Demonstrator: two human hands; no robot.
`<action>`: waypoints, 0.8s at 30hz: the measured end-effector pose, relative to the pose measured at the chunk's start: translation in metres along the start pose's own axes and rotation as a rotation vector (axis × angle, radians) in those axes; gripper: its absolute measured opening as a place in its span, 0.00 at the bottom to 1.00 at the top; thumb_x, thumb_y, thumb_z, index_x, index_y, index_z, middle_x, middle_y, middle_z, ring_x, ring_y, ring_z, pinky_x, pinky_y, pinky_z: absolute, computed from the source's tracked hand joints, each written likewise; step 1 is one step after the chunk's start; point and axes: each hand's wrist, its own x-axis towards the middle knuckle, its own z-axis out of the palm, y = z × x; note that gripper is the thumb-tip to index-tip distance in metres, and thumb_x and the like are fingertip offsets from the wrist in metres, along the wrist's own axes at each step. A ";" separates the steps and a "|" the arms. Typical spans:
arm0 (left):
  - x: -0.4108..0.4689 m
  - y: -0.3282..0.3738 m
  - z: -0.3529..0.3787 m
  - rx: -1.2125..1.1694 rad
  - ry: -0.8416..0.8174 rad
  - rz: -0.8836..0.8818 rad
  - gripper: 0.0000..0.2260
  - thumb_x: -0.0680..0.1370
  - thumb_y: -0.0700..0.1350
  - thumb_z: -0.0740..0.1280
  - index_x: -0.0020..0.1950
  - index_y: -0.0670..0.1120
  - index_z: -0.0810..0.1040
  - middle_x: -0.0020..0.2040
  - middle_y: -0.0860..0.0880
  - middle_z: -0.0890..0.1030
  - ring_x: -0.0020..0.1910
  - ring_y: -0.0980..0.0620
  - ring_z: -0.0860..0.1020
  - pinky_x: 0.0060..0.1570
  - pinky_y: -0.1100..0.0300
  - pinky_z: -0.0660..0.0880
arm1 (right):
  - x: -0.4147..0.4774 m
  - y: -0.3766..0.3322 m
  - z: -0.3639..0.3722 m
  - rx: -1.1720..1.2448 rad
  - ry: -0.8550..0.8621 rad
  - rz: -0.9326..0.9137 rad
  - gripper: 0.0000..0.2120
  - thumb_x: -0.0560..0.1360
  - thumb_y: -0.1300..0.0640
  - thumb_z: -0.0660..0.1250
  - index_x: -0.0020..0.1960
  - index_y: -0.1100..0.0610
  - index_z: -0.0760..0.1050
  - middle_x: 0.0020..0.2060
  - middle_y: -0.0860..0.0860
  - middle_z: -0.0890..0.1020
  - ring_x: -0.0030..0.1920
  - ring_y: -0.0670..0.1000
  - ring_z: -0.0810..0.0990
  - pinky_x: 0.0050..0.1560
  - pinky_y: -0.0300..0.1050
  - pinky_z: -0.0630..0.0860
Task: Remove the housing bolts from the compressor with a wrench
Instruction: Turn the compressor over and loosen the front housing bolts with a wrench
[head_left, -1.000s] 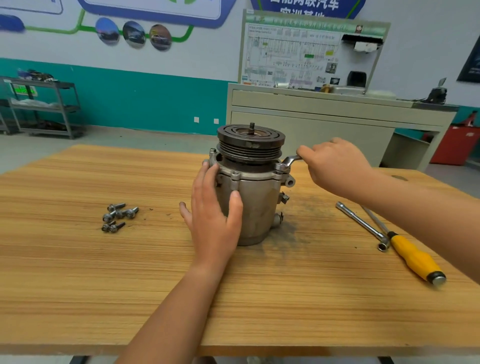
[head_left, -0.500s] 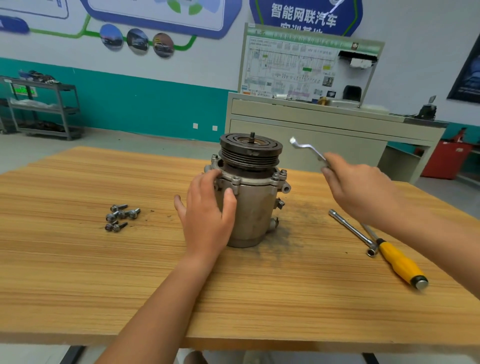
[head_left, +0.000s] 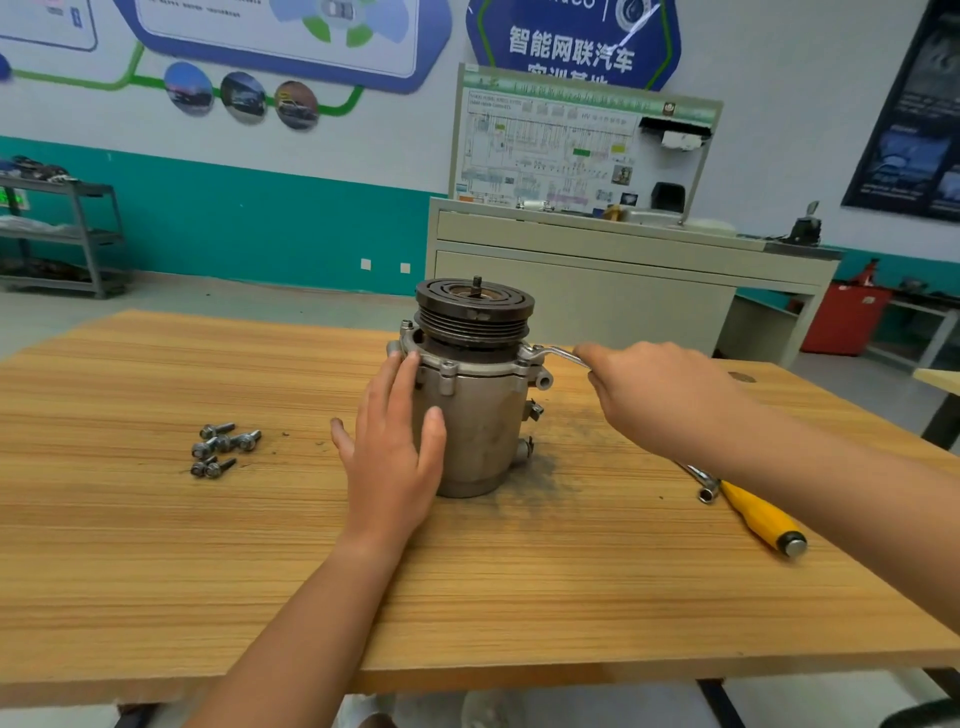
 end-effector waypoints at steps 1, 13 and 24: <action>0.000 0.000 0.000 0.004 0.001 -0.003 0.27 0.75 0.58 0.48 0.74 0.58 0.57 0.75 0.56 0.59 0.72 0.61 0.56 0.68 0.35 0.44 | 0.000 -0.002 -0.004 -0.073 0.010 -0.035 0.15 0.78 0.63 0.54 0.64 0.55 0.65 0.27 0.49 0.63 0.26 0.49 0.63 0.23 0.41 0.62; -0.001 0.007 -0.004 -0.101 0.100 -0.041 0.30 0.73 0.58 0.51 0.71 0.44 0.64 0.75 0.49 0.58 0.65 0.70 0.52 0.69 0.38 0.51 | 0.003 -0.014 -0.022 -0.308 -0.091 -0.136 0.15 0.78 0.64 0.55 0.65 0.62 0.65 0.28 0.50 0.65 0.25 0.49 0.61 0.22 0.40 0.59; 0.000 0.005 -0.005 -0.096 0.094 -0.016 0.25 0.74 0.52 0.57 0.68 0.42 0.68 0.72 0.46 0.61 0.62 0.72 0.53 0.66 0.47 0.55 | 0.009 0.007 -0.008 -0.266 -0.100 -0.118 0.16 0.76 0.63 0.54 0.64 0.56 0.60 0.26 0.48 0.64 0.25 0.47 0.62 0.23 0.39 0.60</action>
